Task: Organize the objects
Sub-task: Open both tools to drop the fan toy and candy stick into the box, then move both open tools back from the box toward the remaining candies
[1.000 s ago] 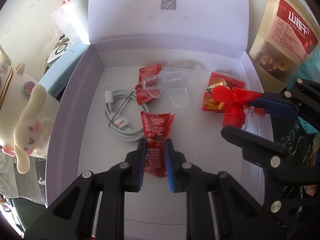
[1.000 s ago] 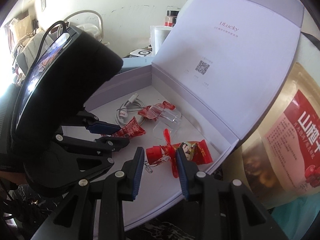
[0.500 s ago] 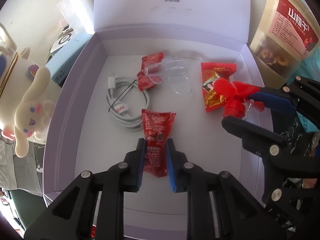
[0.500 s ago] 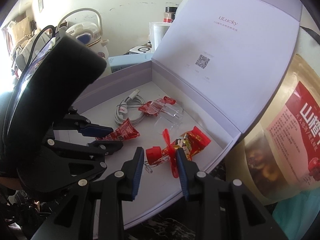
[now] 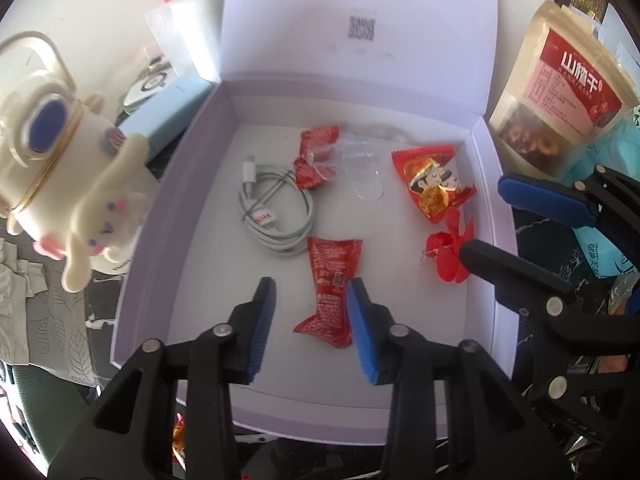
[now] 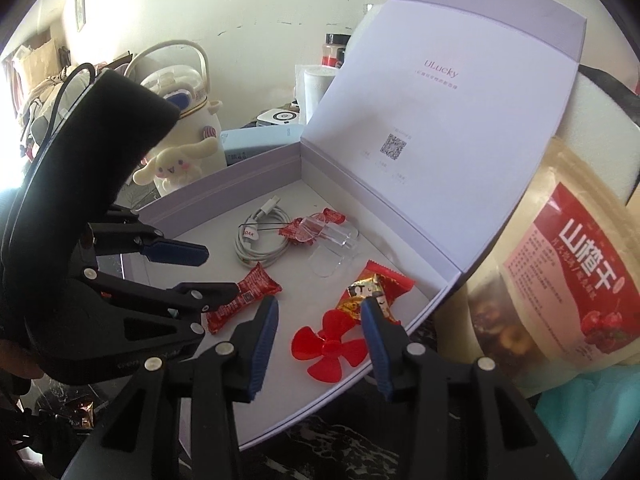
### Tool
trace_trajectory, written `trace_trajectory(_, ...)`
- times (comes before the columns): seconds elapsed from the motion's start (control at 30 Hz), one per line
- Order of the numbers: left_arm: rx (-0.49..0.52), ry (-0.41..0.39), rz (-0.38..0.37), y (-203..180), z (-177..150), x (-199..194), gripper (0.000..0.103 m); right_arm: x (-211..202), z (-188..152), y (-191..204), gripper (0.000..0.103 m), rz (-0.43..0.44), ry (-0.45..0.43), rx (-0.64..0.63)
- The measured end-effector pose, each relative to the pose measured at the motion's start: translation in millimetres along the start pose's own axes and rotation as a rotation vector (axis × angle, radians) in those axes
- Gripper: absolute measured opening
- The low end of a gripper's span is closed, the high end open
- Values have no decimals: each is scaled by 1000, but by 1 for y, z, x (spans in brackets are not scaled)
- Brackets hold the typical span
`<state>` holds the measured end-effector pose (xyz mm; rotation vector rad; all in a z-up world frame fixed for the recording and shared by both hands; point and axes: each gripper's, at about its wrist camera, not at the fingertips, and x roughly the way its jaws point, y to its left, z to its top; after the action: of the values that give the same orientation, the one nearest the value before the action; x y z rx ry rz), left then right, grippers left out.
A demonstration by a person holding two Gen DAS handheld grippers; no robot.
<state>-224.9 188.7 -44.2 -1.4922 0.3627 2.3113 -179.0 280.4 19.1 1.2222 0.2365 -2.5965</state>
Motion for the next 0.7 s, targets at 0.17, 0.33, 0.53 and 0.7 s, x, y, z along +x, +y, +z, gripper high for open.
trace_trajectory(0.17,-13,-33,7,4,-2,-14,43,-13,0,2,43,-12,-21,0)
trace_trajectory(0.33,-11,-58,16,2,-5,-26,46,-24,-1,1,43,-24,-39,7)
trace_trajectory(0.53,-17,-93,20,2,-11,-45,47,-42,-4,3,43,-35,-62,17)
trace_trajectory(0.7,-19,-126,29,-1,-21,-68,47,-60,-8,6,43,-46,-89,21)
